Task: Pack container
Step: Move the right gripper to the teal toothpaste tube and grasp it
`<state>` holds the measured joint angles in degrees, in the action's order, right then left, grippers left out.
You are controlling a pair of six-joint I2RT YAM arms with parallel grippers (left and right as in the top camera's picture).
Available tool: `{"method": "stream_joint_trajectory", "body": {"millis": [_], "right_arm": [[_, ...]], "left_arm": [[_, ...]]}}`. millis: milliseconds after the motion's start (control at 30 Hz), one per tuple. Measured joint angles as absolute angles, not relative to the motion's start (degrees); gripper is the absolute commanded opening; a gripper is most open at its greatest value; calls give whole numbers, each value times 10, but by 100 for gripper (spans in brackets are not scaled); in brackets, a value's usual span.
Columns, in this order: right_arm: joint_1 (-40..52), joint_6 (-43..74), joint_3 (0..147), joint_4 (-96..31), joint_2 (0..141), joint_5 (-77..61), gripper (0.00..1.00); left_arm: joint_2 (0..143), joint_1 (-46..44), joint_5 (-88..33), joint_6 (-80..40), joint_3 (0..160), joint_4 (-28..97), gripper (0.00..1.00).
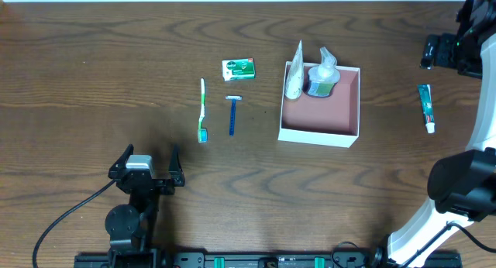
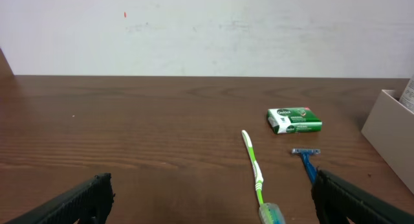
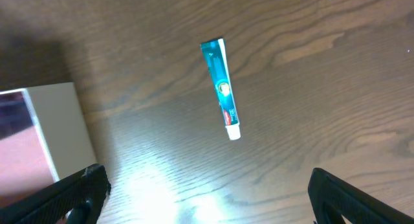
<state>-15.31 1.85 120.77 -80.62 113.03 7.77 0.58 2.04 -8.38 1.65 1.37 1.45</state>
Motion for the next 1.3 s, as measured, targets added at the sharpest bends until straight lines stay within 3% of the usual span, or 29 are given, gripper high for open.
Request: {"method": "stream_joint_trajectory", "body": {"millis": [700,1300], "right_arm": [[-187,-34,1009,-612,1131,58,99],[-194,-22,970,-545,1131,49,99]], "left_arm": [[6,20,-84,17,14,15,98],[6,20,-84,17,14,15,98]]}}
